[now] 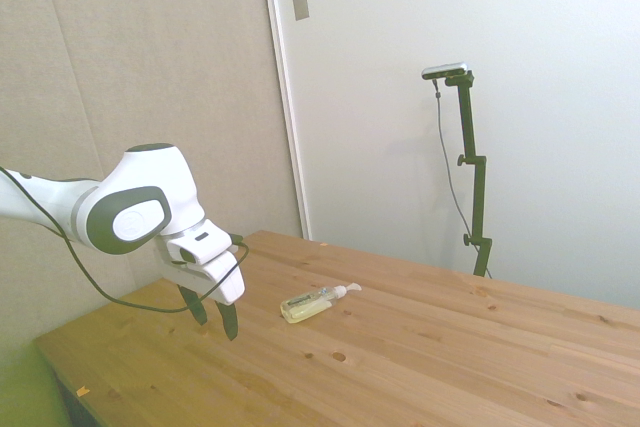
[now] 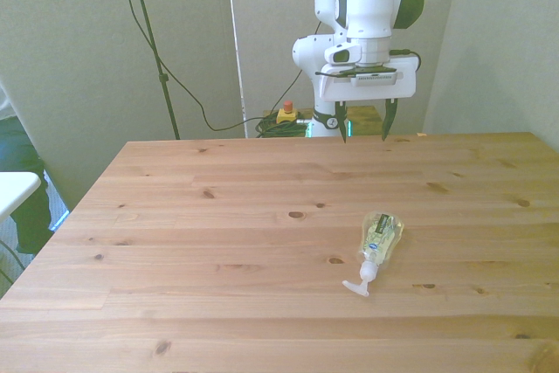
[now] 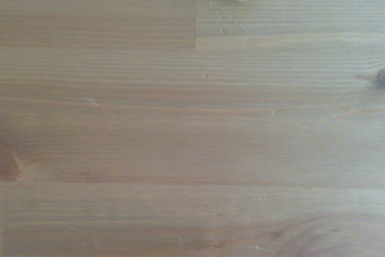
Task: Stand the sanitizer
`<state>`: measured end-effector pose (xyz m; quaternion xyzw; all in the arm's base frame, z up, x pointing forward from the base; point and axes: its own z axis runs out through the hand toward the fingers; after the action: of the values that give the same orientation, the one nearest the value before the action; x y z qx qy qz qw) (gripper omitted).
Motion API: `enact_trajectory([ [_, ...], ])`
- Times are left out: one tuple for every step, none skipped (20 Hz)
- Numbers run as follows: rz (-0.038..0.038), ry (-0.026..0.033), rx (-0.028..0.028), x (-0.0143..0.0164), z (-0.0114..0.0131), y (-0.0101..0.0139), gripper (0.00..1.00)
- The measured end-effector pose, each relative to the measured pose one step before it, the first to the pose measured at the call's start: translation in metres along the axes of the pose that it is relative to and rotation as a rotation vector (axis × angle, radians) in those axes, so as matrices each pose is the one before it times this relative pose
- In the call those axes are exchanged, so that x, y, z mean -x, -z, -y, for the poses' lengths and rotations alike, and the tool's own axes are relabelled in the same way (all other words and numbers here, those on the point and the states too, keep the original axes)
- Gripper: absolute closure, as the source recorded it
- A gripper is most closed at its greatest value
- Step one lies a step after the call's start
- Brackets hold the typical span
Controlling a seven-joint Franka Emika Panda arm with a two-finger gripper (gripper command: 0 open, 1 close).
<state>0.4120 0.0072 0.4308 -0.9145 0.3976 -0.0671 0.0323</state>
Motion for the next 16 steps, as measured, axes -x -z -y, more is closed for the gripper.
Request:
enact_trajectory([
  [0.00137, -0.0006, 0.00014, -0.00031, -0.00012, -0.00022, 0.0],
  [0.00428, 0.00043, 0.00111, -0.00097, -0.00012, -0.0006, 0.0],
  [0.00089, 0.00049, -0.00048, -0.00226, 0.00304, 0.00085, 0.0],
  [-0.00172, -0.0008, -0.00404, -0.00483, 0.00566, 0.00215, 0.0],
  [-0.00373, -0.00465, -0.00443, -0.00662, 0.00814, 0.00198, 0.0],
  [-0.00734, -0.01617, -0.00795, -0.00884, 0.00994, 0.00228, 0.0],
  [-0.00716, -0.01866, -0.0089, -0.01072, 0.01009, 0.00108, 0.0],
  [-0.01012, -0.01997, -0.01128, -0.01244, 0.01107, 0.00006, 0.0],
  [-0.01267, -0.01849, -0.0115, -0.01299, 0.01174, -0.00138, 0.0],
  [-0.01294, -0.01996, -0.0103, -0.01297, 0.01266, -0.00307, 0.0],
  [-0.01449, -0.02244, -0.01204, -0.01233, 0.0131, -0.00366, 0.0],
  [-0.00971, -0.0256, -0.01253, -0.01135, 0.01351, -0.00489, 0.0],
  [-0.00698, -0.02555, -0.00973, -0.01022, 0.01389, -0.00575, 0.0],
  [-0.01016, -0.02072, -0.00602, -0.00903, 0.01342, -0.00639, 0.0],
  [-0.01157, -0.02026, -0.00223, -0.00752, 0.01308, -0.00758, 0.0],
  [-0.00827, -0.02509, -0.0029, -0.00719, 0.01666, -0.01098, 0.0],
])
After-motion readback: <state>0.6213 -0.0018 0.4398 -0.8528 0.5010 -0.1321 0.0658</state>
